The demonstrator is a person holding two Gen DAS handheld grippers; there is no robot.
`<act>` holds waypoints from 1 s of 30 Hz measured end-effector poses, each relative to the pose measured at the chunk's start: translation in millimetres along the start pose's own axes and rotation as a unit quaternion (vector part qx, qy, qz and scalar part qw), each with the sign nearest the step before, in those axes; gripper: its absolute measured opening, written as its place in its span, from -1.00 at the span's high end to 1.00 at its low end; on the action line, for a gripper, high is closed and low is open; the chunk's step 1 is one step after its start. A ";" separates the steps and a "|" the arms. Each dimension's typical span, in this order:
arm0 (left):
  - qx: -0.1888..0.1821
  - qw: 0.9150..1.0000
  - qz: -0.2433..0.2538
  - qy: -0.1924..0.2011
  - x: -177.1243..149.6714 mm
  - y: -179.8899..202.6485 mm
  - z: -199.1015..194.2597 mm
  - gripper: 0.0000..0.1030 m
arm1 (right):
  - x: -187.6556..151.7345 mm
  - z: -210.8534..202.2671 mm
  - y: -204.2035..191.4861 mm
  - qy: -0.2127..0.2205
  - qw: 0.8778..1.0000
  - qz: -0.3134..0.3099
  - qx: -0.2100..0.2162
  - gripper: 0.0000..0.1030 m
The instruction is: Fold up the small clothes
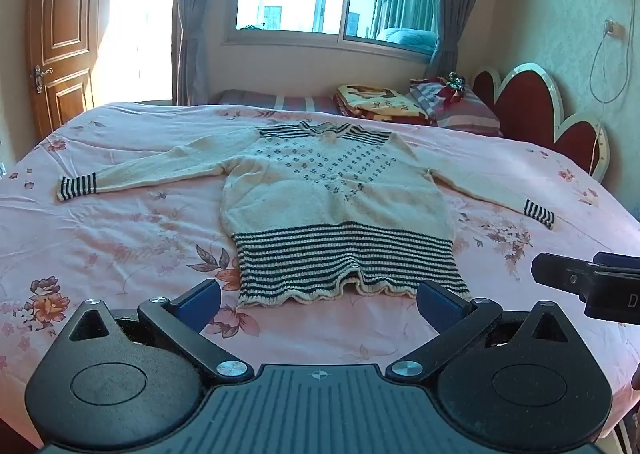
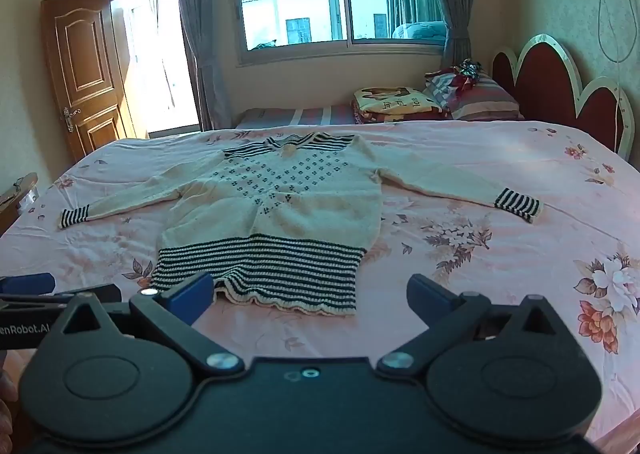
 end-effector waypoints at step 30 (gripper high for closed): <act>-0.001 1.000 0.004 -0.003 1.3 -1.6 3.4 -1.00 | 2.8 2.3 -3.1 0.003 1.000 -0.003 -0.006 -0.99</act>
Point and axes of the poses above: each gripper's, at about its wrist camera, not at the fingertips, and z roughly the way its jaws point, y to its right, x to its top, the point moved 3 cm from there along z, roughly the way its jaws point, and after that the axes turned 10 degrees about -z, right-handed, at the moved point
